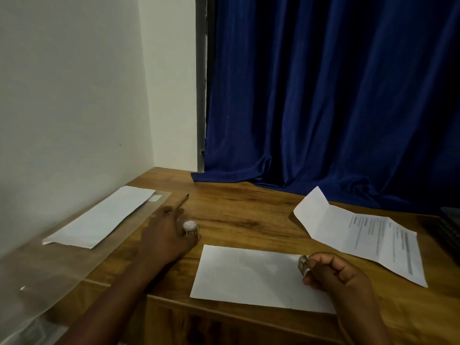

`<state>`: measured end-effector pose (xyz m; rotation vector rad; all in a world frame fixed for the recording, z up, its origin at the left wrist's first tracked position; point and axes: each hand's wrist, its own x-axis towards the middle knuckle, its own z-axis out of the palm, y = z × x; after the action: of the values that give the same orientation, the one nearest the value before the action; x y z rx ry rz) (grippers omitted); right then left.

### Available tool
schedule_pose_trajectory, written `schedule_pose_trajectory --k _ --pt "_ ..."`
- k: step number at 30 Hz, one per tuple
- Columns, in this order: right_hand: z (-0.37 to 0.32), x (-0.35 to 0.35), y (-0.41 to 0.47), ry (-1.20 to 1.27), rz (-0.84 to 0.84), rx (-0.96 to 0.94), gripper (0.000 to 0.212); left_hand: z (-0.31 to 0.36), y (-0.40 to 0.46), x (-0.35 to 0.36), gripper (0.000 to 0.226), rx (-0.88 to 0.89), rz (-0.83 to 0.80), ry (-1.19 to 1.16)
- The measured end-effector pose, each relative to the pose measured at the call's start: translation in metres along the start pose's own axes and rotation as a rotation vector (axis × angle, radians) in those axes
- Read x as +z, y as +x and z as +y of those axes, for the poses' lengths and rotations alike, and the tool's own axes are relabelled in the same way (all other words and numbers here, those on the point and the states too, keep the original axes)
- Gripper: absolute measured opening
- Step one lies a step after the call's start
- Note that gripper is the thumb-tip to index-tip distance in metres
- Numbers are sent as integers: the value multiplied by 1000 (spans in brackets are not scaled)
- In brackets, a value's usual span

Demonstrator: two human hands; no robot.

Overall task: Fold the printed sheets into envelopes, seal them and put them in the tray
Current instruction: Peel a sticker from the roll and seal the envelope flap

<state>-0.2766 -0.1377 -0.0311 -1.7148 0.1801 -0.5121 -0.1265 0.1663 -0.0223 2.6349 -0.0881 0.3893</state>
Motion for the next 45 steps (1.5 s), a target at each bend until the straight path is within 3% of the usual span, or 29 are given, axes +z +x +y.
schedule_pose_trajectory --k 2,7,11,19,24,30,45 --pt "1 0 -1 32 13 1 20 18 -8 -1 80 36 26 -46" --pt "0 0 -1 229 89 41 20 86 -56 27 58 500 -95 -220" --pt "-9 -15 9 468 56 233 17 119 -73 55 58 578 -169 -108" --pt "-5 -60 44 -185 -131 226 17 122 -74 74 61 663 -312 17" --pt "0 -53 70 -395 -324 173 13 123 -76 75 66 661 -326 44" --pt "0 -40 86 -541 -446 98 14 126 -78 71 63 655 -327 26" --pt "9 -35 88 -592 -427 59 13 125 -77 71 53 728 -379 79"
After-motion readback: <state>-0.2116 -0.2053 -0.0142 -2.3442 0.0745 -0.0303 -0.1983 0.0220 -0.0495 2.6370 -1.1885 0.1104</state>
